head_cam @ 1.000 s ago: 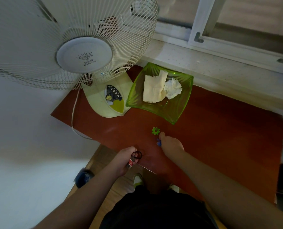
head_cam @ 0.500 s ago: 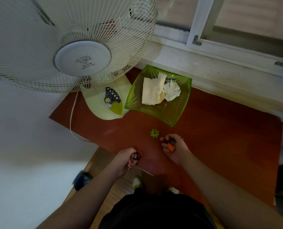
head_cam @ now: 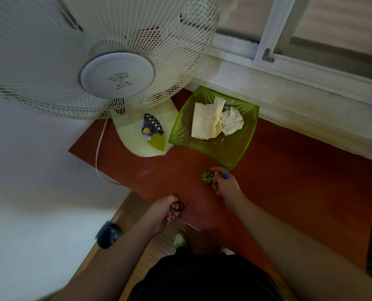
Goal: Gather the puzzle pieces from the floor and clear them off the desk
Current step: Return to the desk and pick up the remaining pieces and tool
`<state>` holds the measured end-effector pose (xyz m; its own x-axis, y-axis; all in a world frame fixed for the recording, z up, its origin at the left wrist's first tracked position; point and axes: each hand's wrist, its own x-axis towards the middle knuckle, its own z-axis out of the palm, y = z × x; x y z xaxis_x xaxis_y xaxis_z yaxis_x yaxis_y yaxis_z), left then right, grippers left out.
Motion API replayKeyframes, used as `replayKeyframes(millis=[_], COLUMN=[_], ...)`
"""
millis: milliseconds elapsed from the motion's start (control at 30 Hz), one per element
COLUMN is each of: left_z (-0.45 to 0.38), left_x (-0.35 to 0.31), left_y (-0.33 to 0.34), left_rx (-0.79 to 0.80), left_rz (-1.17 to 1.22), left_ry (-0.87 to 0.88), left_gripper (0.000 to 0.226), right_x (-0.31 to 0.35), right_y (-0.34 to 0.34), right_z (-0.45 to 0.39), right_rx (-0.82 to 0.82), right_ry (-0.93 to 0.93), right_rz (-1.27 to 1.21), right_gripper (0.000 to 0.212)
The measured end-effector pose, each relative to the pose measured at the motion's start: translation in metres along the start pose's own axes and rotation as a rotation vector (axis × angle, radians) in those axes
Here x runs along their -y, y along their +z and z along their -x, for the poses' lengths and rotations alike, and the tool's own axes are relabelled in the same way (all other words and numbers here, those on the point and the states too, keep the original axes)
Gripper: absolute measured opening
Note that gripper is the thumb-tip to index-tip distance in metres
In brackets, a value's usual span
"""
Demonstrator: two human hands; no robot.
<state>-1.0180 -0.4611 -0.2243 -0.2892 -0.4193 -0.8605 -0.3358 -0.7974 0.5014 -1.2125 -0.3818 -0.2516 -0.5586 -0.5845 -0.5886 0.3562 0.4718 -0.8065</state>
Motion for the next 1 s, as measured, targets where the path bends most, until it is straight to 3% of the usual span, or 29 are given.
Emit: replayKeyframes(millis=[200, 367, 500, 833, 1000], left_z=[0.002, 0.005, 0.008, 0.011, 0.016], left_x=[-0.001, -0.001, -0.001, -0.001, -0.004], left_y=[-0.003, -0.006, -0.006, -0.006, -0.004], left_rx=[0.003, 0.023, 0.023, -0.004, 0.011], left_rz=[-0.034, -0.002, 0.036, 0.019, 0.039], left_ry=[0.012, 0.015, 0.025, 0.029, 0.040], left_gripper=[0.023, 0.022, 0.024, 0.022, 0.022], right_x=[0.012, 0.016, 0.018, 0.028, 0.029], right_y=[0.005, 0.002, 0.009, 0.012, 0.003], right_z=[-0.006, -0.015, -0.019, -0.029, -0.025], right_rx=[-0.134, 0.013, 0.091, 0.071, 0.090], right_ry=[-0.116, -0.231, -0.255, -0.118, -0.134], right_rz=[0.460, 0.923, 1.240, 1.241, 1.351], right_gripper=[0.022, 0.017, 0.039, 0.056, 0.046])
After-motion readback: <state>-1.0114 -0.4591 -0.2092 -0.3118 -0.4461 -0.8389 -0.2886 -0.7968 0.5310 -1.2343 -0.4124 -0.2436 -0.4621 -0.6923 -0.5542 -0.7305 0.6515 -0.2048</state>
